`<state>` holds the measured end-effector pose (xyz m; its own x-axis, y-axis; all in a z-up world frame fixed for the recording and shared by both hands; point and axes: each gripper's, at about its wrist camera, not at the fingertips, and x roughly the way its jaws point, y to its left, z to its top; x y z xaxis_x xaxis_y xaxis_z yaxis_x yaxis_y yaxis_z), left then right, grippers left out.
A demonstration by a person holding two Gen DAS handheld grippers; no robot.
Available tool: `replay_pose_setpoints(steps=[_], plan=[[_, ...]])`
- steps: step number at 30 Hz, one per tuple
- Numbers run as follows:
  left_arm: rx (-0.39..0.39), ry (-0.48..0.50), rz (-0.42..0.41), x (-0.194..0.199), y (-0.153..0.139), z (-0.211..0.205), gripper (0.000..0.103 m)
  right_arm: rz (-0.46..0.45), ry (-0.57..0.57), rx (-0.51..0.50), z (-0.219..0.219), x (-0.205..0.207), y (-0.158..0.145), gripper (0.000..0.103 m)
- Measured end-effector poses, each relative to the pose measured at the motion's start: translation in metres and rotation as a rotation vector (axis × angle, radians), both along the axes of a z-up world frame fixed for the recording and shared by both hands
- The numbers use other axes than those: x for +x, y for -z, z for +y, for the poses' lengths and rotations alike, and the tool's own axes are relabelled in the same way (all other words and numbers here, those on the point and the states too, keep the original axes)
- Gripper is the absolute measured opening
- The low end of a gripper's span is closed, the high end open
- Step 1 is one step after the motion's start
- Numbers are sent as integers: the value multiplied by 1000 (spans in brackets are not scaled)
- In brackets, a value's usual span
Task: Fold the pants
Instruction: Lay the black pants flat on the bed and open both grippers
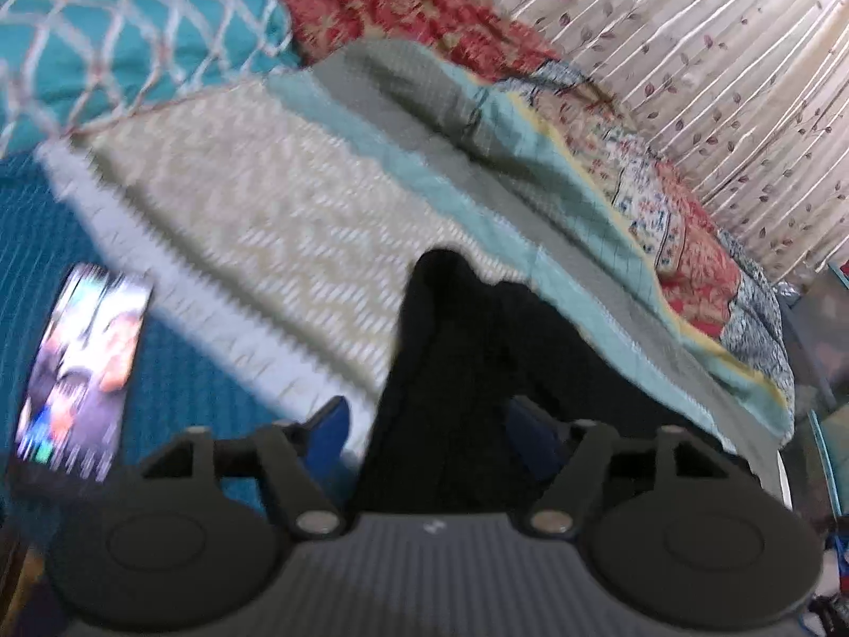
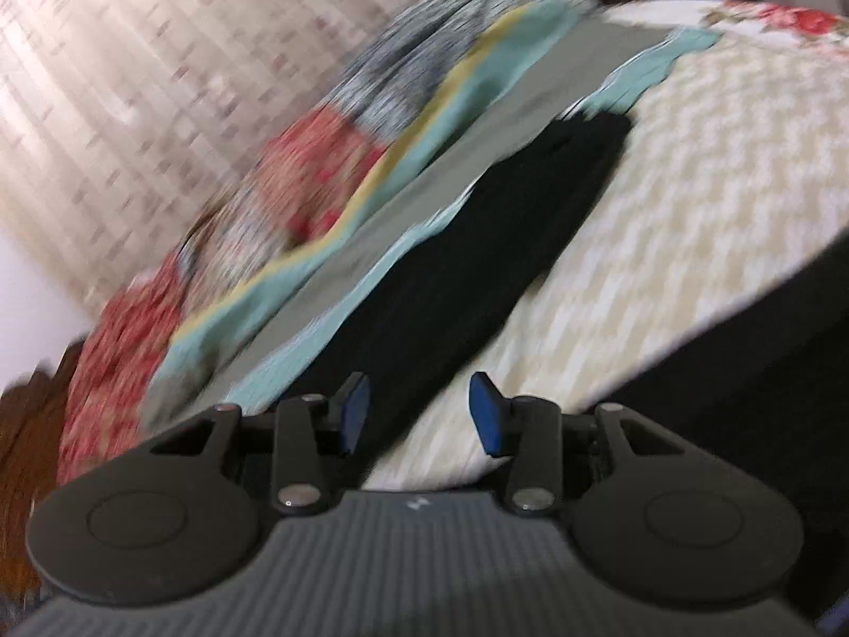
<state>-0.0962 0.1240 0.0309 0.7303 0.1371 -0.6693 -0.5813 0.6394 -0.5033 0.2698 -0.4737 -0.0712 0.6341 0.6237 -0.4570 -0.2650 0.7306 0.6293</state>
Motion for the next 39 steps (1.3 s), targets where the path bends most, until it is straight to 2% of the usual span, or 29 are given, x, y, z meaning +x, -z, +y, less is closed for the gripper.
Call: replay_pose_setpoints(steps=[4,7,8,9,10,11,12,15,17,19,21,23,24,26,27,29,36,39], plan=[[-110,24,27,-18,23,-5,82,23,-122,-24,36,-37,13,45],[-243,38,22,-12,45,-5,83,59,-197,-39,65,-52,26,46],[-273,28,14,-9,51,-6,75,75,-217,-40,75,-57,30,46],[-288,21,2,-5,56,-7,51,96,-252,-38,88,-61,35,45],[-284,21,1,-2,59,-10,38,105,-280,-34,96,-66,36,45],[-272,28,-2,1,58,-12,26,113,-315,-32,109,-70,37,45],[-247,35,-21,0,53,-17,23,117,-352,-36,118,-75,38,45],[-83,96,-106,-19,21,-28,21,128,-462,-55,153,-84,37,45],[-1,111,-126,-38,6,-28,21,124,-540,-64,170,-93,39,45],[-7,90,-86,-56,10,-20,21,134,-594,-99,187,-97,45,45],[-25,67,11,-64,29,-15,22,161,-614,-147,199,-97,55,45],[-47,36,162,-63,54,-15,27,187,-608,-176,205,-94,64,44],[-61,26,202,-64,65,-17,29,198,-600,-159,205,-91,65,44],[-44,12,192,-67,64,-23,32,216,-598,-135,205,-85,64,44],[-29,11,199,-68,60,-24,36,217,-596,-125,205,-83,61,44],[14,5,194,-65,45,-30,37,197,-588,-95,199,-86,54,45],[246,52,182,-39,-6,-64,39,91,-459,-70,163,-77,32,45],[325,88,191,-22,-8,-82,40,69,-390,-79,152,-72,30,45]])
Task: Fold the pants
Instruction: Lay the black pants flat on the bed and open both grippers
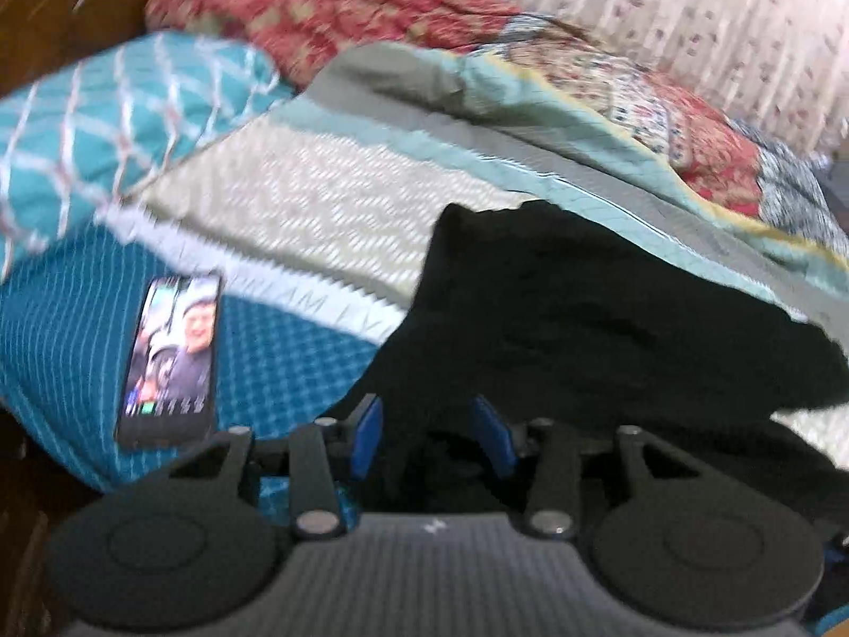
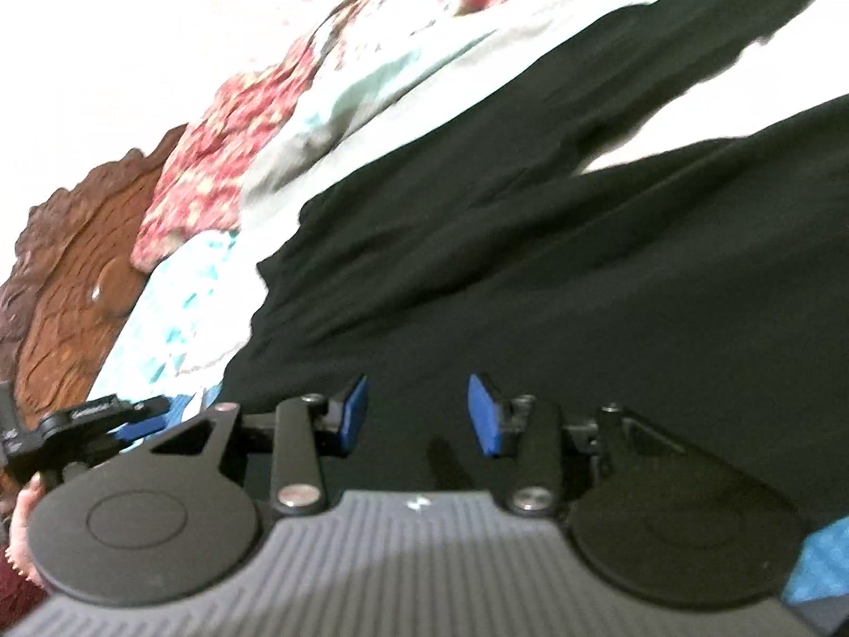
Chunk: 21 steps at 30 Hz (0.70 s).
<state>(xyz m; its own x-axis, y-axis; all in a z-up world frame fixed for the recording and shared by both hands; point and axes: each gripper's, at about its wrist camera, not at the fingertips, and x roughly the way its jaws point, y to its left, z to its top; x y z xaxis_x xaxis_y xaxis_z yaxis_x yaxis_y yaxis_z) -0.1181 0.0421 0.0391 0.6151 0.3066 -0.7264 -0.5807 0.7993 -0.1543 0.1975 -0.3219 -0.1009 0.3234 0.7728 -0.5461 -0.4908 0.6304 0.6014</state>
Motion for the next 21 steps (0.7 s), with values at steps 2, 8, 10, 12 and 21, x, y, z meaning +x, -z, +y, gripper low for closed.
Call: replay_pose_setpoints(steps=[2,8,10,12,21], plan=[[26,33,6,11,2,-12,40,-19,39,-15,-10,0,2,45],[37,99,30,31,5,-36,40,-29,150,-57,-40,4,14,45],[38,108,45,34,9,-42,40,-18,177,-61,-49,5,21,45],[45,113,60,36,11,-46,40,-5,197,-67,-53,4,26,46],[46,126,106,36,21,-54,43,80,232,-17,-90,11,50,46]])
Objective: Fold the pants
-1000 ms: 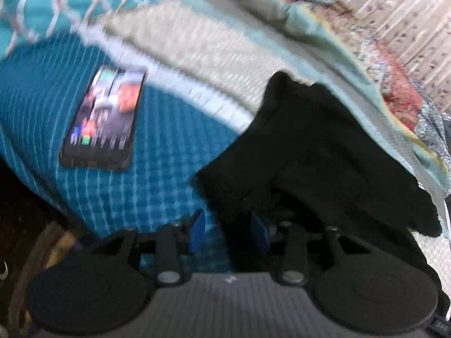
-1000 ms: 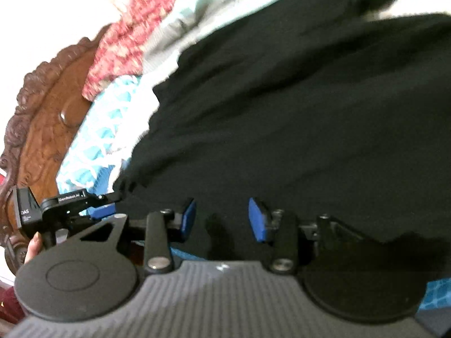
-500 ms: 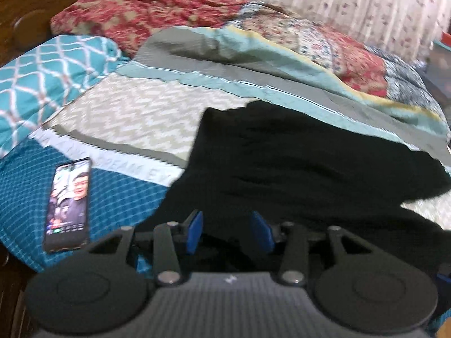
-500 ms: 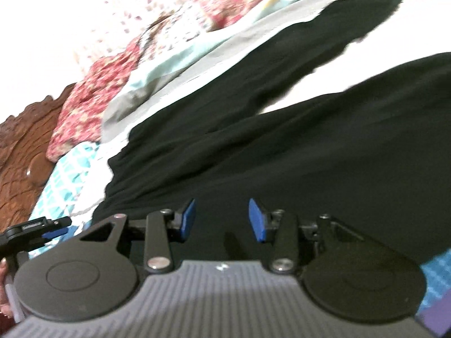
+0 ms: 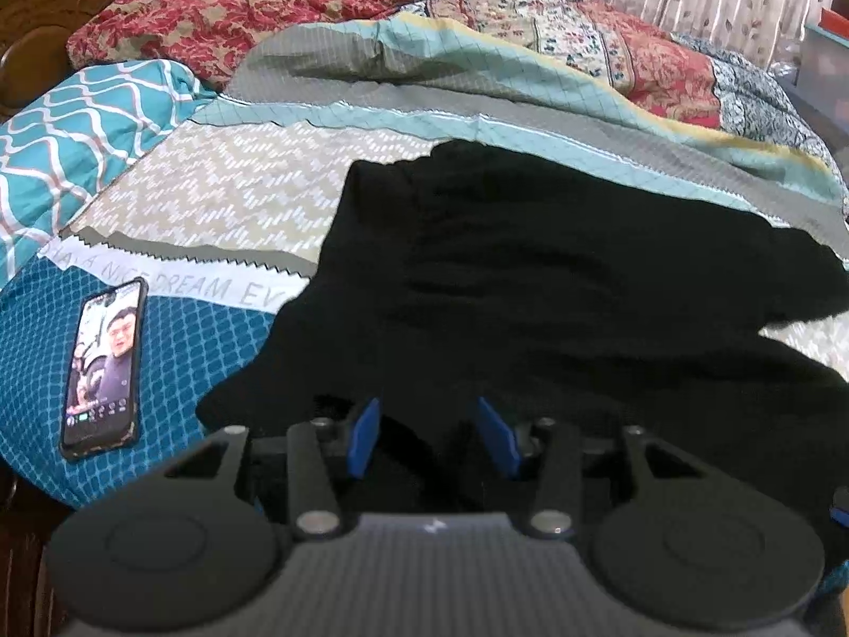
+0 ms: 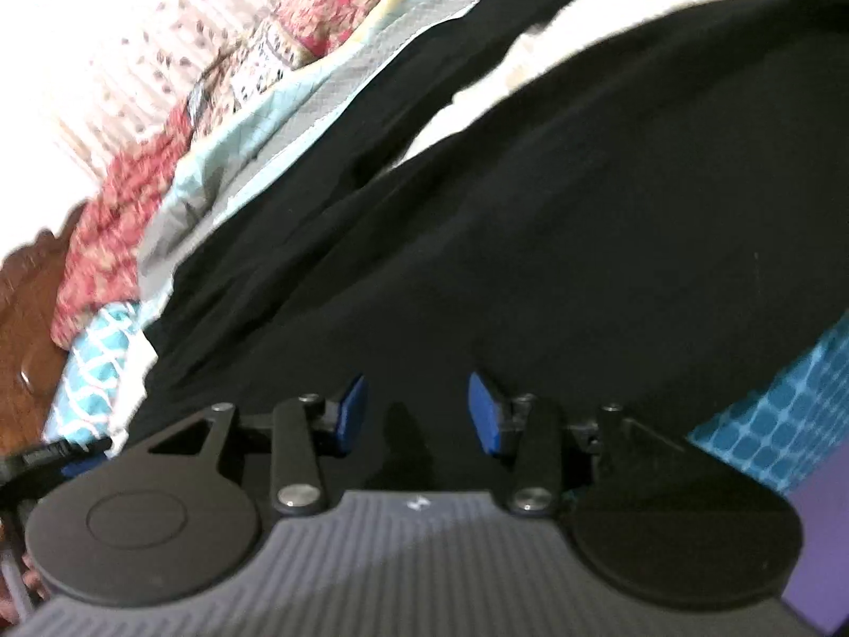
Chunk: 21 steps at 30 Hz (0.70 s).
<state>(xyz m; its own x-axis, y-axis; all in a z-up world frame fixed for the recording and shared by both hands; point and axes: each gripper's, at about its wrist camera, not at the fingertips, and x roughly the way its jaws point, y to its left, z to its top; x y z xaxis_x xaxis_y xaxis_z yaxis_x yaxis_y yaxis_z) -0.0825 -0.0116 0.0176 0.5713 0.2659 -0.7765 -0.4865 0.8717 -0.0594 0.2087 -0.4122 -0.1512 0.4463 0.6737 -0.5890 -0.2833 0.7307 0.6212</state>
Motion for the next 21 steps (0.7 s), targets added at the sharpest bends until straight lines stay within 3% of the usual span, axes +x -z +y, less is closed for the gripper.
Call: replay_pose_setpoints(steps=[6,10,21], plan=[[-16,2,64,4,28,-1,44,-1,34,112,-15,-4,9,46],[-9,8,87,4,47,3,45,-52,23,100,-16,-8,7,46],[-33,15,60,-1,47,6,50,-75,19,91,-24,-5,9,46]])
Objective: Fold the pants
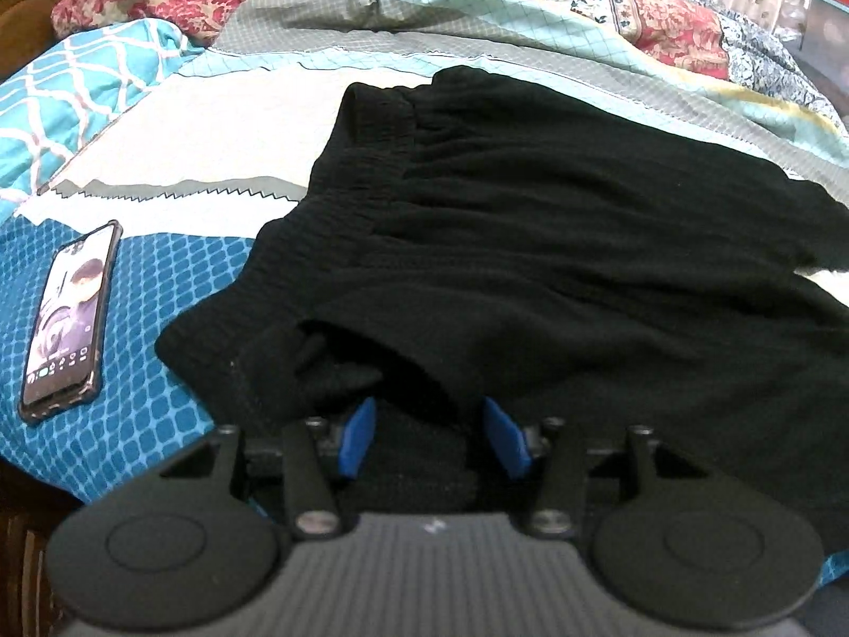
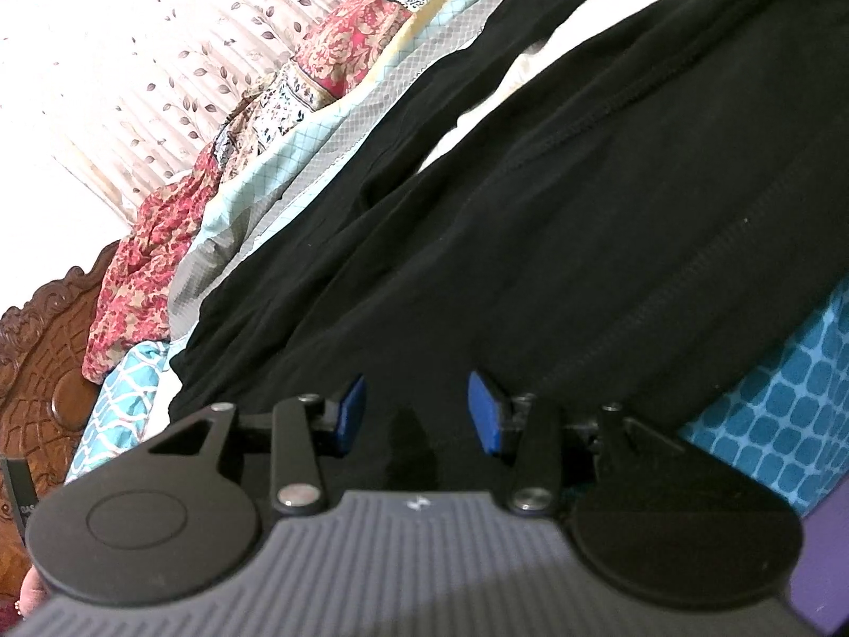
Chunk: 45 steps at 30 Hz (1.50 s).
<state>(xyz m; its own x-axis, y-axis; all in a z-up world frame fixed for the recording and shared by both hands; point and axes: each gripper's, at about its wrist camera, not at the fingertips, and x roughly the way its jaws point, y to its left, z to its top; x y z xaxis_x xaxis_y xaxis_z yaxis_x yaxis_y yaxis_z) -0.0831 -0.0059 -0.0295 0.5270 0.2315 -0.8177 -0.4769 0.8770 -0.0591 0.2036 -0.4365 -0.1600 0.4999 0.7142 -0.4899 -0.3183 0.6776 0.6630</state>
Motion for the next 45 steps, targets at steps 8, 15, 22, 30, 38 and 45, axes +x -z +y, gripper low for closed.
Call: replay_pose_setpoints(steps=[8,15,22,30,38,45], plan=[[-32,6,-35,-3,3,1,62,-16,6,-21,0,-5,0,46],[-117,35,-69,-5,7,3,103,-28,10,-38,0,-7,-1,47],[-123,24,-94,-10,9,3,103,-38,7,-49,3,-9,-3,51],[-107,18,-97,-14,7,-3,103,-68,-26,-76,10,-12,-5,63],[-124,56,-71,-9,11,4,103,-100,-56,-138,19,-14,-10,71],[-126,74,-67,-8,3,5,102,-271,-20,-260,28,-19,-58,51]])
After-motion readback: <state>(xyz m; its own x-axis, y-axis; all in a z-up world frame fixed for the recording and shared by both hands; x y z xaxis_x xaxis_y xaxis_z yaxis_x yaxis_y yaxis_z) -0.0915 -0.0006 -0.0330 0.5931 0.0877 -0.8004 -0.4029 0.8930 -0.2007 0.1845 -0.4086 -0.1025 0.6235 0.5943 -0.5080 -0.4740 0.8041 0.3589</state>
